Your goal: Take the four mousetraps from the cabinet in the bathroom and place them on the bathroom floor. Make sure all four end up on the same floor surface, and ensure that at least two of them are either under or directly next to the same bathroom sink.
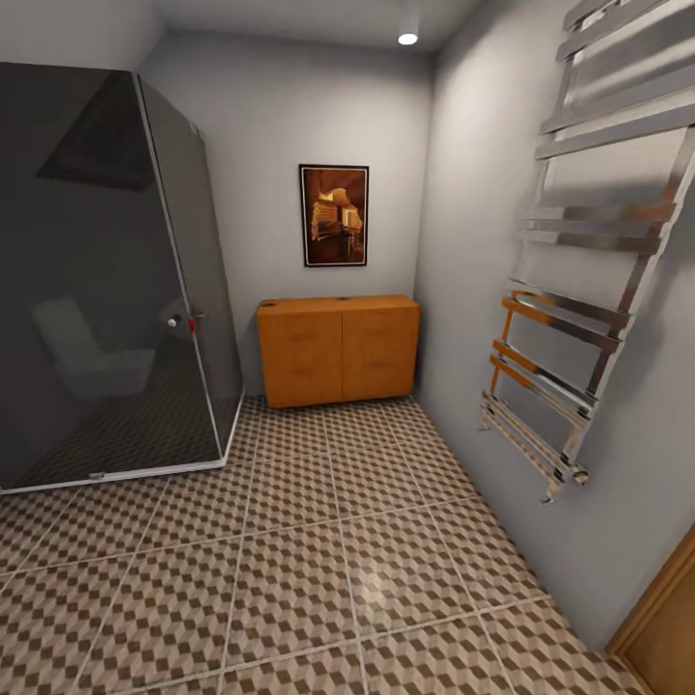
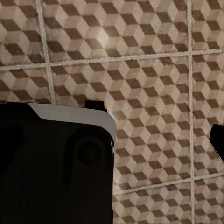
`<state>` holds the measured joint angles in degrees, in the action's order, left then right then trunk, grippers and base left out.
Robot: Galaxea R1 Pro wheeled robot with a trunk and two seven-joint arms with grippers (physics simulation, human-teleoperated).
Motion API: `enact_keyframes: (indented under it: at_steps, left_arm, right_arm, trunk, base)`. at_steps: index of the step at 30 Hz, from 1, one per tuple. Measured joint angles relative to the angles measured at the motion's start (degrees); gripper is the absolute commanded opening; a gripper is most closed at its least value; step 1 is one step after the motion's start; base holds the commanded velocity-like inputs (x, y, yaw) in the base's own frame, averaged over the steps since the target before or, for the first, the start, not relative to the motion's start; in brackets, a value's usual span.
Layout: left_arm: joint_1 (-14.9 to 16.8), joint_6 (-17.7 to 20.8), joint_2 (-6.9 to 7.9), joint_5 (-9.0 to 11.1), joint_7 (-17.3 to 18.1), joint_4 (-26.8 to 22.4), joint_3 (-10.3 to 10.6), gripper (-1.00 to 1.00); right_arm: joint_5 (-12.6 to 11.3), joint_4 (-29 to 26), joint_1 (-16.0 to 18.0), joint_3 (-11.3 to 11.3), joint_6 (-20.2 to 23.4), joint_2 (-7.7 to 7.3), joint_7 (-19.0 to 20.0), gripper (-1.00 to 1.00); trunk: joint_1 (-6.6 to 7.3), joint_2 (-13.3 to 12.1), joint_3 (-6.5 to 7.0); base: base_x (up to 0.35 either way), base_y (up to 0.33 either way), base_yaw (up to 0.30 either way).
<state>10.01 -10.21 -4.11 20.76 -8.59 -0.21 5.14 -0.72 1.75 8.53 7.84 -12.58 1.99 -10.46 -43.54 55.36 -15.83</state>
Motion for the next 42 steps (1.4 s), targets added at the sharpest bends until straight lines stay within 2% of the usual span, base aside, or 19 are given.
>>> enact_keyframes:
  at_steps: [42]
  left_arm:
    - [0.02,0.00,0.00,0.02,-0.01,0.00,0.00,1.00]
  right_arm:
    - [0.56,0.01,0.00,0.09,0.00,-0.25,0.98,1.00]
  trunk:
    - [0.00,0.00,0.00]
  base:
    - [0.324,0.000,0.000]
